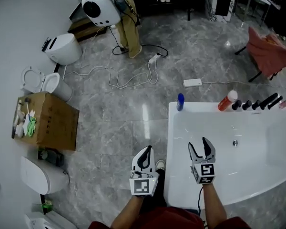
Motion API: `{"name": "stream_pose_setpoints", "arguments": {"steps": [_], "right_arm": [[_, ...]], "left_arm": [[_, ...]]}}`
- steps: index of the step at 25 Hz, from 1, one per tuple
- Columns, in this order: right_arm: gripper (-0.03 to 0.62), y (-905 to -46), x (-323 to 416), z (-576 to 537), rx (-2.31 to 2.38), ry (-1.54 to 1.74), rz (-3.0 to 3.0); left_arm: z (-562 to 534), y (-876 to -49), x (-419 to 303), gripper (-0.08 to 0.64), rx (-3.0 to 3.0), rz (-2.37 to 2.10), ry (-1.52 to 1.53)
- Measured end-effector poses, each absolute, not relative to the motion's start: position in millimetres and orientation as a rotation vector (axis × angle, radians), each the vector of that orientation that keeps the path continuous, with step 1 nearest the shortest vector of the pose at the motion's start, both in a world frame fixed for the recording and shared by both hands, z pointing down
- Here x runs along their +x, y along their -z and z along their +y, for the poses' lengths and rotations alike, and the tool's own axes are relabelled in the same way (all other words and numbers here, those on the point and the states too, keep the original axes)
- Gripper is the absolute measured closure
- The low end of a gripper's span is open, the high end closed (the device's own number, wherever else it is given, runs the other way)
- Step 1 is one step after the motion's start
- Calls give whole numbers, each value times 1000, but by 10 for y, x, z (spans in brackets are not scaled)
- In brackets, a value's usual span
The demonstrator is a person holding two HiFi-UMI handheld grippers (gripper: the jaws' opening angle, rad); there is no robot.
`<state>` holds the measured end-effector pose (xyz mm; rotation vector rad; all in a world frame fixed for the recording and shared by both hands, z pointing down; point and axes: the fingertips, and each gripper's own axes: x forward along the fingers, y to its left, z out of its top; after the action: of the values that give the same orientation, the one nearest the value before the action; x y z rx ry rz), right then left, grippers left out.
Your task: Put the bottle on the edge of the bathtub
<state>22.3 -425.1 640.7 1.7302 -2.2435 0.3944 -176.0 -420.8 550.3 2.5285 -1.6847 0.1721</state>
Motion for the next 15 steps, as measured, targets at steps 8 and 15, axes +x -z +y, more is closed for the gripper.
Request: {"name": "stream_pose_setpoints", "arguments": {"steps": [8, 15], "right_arm": [[321, -5405, 459, -3323, 1789, -248, -2328], [326, -4598, 740, -2700, 1878, -81, -2375]], "left_arm": [[-3224, -4843, -1740, 554, 2518, -1757, -133], [-2561, -4372, -1793, 555, 2504, -1839, -81]]}}
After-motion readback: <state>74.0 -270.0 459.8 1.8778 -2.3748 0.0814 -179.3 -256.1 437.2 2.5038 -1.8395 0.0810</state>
